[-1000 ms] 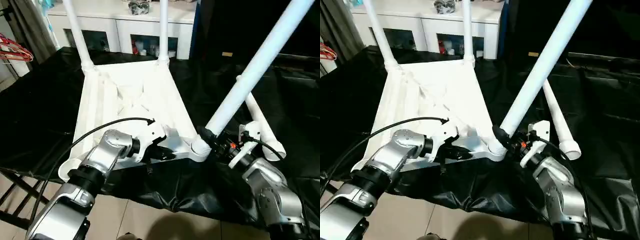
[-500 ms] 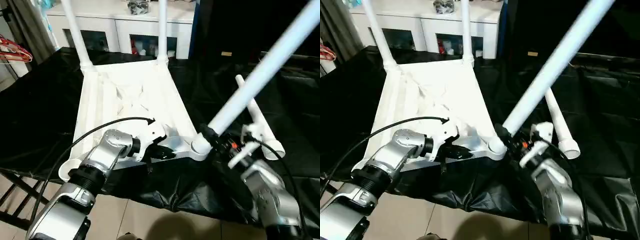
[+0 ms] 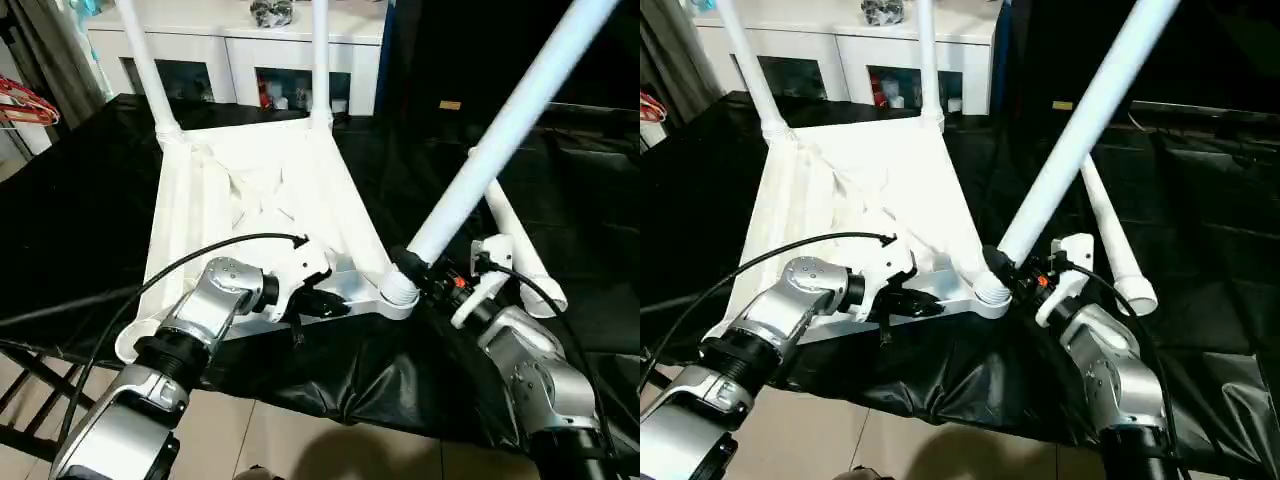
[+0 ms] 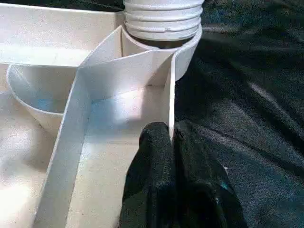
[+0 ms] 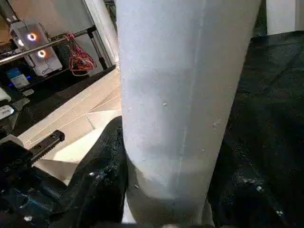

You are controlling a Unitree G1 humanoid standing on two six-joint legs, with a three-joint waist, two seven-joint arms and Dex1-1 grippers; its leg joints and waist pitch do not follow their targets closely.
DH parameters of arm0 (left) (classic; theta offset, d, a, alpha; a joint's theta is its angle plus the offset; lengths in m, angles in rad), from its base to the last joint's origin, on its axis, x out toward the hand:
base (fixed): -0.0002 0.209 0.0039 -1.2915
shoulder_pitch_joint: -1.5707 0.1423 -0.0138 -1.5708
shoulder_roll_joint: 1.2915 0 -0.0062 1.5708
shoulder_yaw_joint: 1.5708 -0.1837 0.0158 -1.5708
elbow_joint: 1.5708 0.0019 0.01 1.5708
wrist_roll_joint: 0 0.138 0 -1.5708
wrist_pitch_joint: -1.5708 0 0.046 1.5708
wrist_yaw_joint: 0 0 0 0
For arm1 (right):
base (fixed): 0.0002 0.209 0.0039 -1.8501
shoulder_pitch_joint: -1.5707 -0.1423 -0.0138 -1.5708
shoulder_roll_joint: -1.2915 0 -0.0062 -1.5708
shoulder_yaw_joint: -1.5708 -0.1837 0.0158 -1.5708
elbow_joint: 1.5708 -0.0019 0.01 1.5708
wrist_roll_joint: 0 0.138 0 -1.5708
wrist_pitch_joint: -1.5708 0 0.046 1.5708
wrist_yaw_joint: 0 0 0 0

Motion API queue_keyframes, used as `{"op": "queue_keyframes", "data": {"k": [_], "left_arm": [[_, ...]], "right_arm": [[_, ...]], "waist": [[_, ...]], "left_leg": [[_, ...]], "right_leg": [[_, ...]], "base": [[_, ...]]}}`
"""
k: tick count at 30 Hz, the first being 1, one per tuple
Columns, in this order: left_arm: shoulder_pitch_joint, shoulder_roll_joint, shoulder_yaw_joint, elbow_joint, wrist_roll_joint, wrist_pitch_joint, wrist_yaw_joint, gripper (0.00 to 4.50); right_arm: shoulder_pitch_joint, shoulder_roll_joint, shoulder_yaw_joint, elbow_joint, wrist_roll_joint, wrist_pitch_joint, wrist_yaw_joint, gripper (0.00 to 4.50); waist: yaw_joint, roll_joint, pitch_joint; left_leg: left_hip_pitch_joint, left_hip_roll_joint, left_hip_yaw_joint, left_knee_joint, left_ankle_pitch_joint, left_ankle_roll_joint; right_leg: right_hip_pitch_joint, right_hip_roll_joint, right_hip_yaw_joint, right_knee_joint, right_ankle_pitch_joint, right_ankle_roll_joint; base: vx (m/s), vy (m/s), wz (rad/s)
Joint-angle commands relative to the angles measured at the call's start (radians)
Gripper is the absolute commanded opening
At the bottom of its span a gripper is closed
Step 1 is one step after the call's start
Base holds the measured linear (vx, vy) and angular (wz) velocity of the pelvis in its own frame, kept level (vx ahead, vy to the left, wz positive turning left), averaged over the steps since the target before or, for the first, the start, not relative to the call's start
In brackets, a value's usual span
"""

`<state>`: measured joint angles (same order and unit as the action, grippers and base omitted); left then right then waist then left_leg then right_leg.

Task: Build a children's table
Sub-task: Insert table leg to table base

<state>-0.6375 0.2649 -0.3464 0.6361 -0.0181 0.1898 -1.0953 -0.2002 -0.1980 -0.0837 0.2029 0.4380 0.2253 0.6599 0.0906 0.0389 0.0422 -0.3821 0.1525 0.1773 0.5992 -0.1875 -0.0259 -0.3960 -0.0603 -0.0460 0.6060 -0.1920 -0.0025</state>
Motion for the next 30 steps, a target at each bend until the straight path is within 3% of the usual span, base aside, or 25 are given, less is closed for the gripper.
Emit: {"op": "queue_keyframes", "data": {"k": [1, 6, 8, 13, 16, 17, 18, 19, 21, 22, 24, 25, 26, 29, 30], "left_arm": [[-0.029, 0.015, 0.035, 0.0, -0.002, -0.007, 0.02, 0.0], [-0.029, 0.017, 0.035, 0.002, -0.001, -0.009, 0.02, 0.0], [-0.031, 0.018, 0.035, 0.005, 0.0, -0.01, 0.02, 0.0], [-0.033, 0.02, 0.034, 0.009, 0.002, -0.013, 0.017, 0.0], [-0.031, 0.023, 0.031, 0.005, 0.005, -0.015, 0.016, 0.0], [-0.03, 0.024, 0.031, 0.003, 0.006, -0.015, 0.015, 0.0], [-0.029, 0.024, 0.03, 0.002, 0.006, -0.015, 0.015, 0.0], [-0.024, 0.027, 0.027, -0.005, 0.008, -0.015, 0.012, 0.0], [-0.021, 0.03, 0.025, -0.011, 0.008, -0.013, 0.008, 0.0], [-0.016, 0.034, 0.021, -0.02, 0.008, -0.01, 0.0, 0.0], [-0.014, 0.038, 0.019, -0.024, 0.009, -0.008, -0.005, 0.0], [-0.011, 0.043, 0.013, -0.03, 0.01, -0.005, -0.016, 0.0], [-0.009, 0.048, 0.008, -0.037, 0.011, -0.003, -0.024, 0.0], [-0.004, 0.059, -0.001, -0.051, 0.013, 0.005, -0.046, 0.0], [-0.003, 0.064, -0.005, -0.055, 0.012, 0.005, -0.055, 0.0]], "right_arm": [[0.059, -0.013, -0.001, 0.041, -0.031, 0.031, -0.018, 1.86], [0.101, -0.024, 0.003, -0.001, -0.063, -0.001, -0.046, 1.86], [0.122, -0.034, 0.016, -0.045, -0.087, -0.009, -0.059, 1.86], [0.121, -0.072, 0.076, -0.101, -0.148, 0.016, -0.064, 1.86], [0.068, -0.094, 0.13, -0.098, -0.177, 0.049, -0.043, 1.86], [0.059, -0.096, 0.137, -0.095, -0.178, 0.054, -0.039, 1.86], [0.049, -0.098, 0.144, -0.09, -0.181, 0.057, -0.034, 1.86], [0.024, -0.107, 0.166, -0.082, -0.187, 0.075, -0.019, 1.86], [0.005, -0.114, 0.182, -0.072, -0.193, 0.087, -0.006, 1.86], [-0.015, -0.123, 0.202, -0.06, -0.202, 0.102, 0.014, 1.86], [-0.029, -0.129, 0.216, -0.05, -0.208, 0.11, 0.03, 1.86], [-0.048, -0.138, 0.232, -0.034, -0.212, 0.125, 0.055, 1.86], [-0.064, -0.146, 0.247, -0.019, -0.216, 0.137, 0.079, 1.86], [-0.103, -0.163, 0.274, 0.02, -0.22, 0.156, 0.135, 1.86], [-0.118, -0.168, 0.28, 0.037, -0.221, 0.158, 0.155, 1.86]], "waist": [[-0.002, -0.001, -0.044], [-0.003, 0.0, -0.042], [0.0, 0.0, -0.043], [-0.003, -0.003, -0.042], [-0.004, -0.003, -0.04], [-0.005, -0.015, -0.04], [-0.003, -0.009, -0.039], [-0.005, -0.017, -0.039], [-0.008, -0.015, -0.038], [-0.009, -0.022, -0.038], [-0.008, -0.019, -0.039], [-0.009, -0.025, -0.039], [-0.012, -0.025, -0.039], [-0.012, -0.025, -0.04], [-0.013, -0.027, -0.042]], "left_leg": [[0.021, 0.084, -0.04, -0.097, -0.351, -0.012], [0.022, 0.083, -0.04, -0.101, -0.372, -0.014], [0.025, 0.086, -0.04, -0.101, -0.362, -0.015], [0.018, 0.082, -0.038, -0.101, -0.34, -0.007], [0.02, 0.081, -0.039, -0.1, -0.346, -0.005], [0.021, 0.082, -0.037, -0.099, -0.345, -0.002], [0.02, 0.082, -0.038, -0.099, -0.34, 0.0], [0.019, 0.083, -0.038, -0.099, -0.341, 0.0], [0.014, 0.083, -0.042, -0.102, -0.337, -0.002], [0.019, 0.083, -0.041, -0.1, -0.347, -0.004], [0.018, 0.083, -0.041, -0.099, -0.337, -0.004], [0.019, 0.083, -0.039, -0.099, -0.334, -0.003], [0.014, 0.083, -0.041, -0.1, -0.32, -0.002], [0.021, 0.083, -0.036, -0.096, -0.312, 0.002], [0.017, 0.082, -0.037, -0.095, -0.303, 0.003]], "right_leg": [[0.029, -0.105, 0.055, -0.099, -0.368, -0.184], [0.027, -0.106, 0.054, -0.104, -0.395, -0.177], [0.025, -0.105, 0.055, -0.106, -0.386, -0.17], [0.03, -0.104, 0.054, -0.102, -0.365, -0.171], [0.029, -0.104, 0.054, -0.106, -0.403, -0.165], [0.028, -0.105, 0.055, -0.108, -0.411, -0.163], [0.026, -0.108, 0.055, -0.108, -0.434, -0.162], [0.026, -0.107, 0.055, -0.109, -0.441, -0.158], [0.03, -0.107, 0.053, -0.106, -0.449, -0.152], [0.027, -0.108, 0.054, -0.108, -0.463, -0.148], [0.027, -0.108, 0.055, -0.107, -0.452, -0.15], [0.026, -0.107, 0.054, -0.107, -0.44, -0.155], [0.032, -0.106, 0.053, -0.102, -0.417, -0.161], [0.027, -0.105, 0.055, -0.1, -0.376, -0.18], [0.033, -0.107, 0.054, -0.095, -0.359, -0.19]], "base": [[0.0, 0.0, 0.0], [0.0, 0.0, 0.0], [0.0, 0.0, 0.0], [0.0, 0.0, 0.0], [0.0, 0.0, 0.0], [0.0, 0.0, 0.0], [0.0, 0.0, 0.0], [0.0, 0.0, 0.0], [0.0, 0.0, 0.0], [0.0, 0.0, 0.0], [0.0, 0.0, 0.0], [0.0, 0.0, 0.0], [0.0, 0.0, 0.0], [0.0, 0.0, 0.0], [0.0, 0.0, 0.0]]}}
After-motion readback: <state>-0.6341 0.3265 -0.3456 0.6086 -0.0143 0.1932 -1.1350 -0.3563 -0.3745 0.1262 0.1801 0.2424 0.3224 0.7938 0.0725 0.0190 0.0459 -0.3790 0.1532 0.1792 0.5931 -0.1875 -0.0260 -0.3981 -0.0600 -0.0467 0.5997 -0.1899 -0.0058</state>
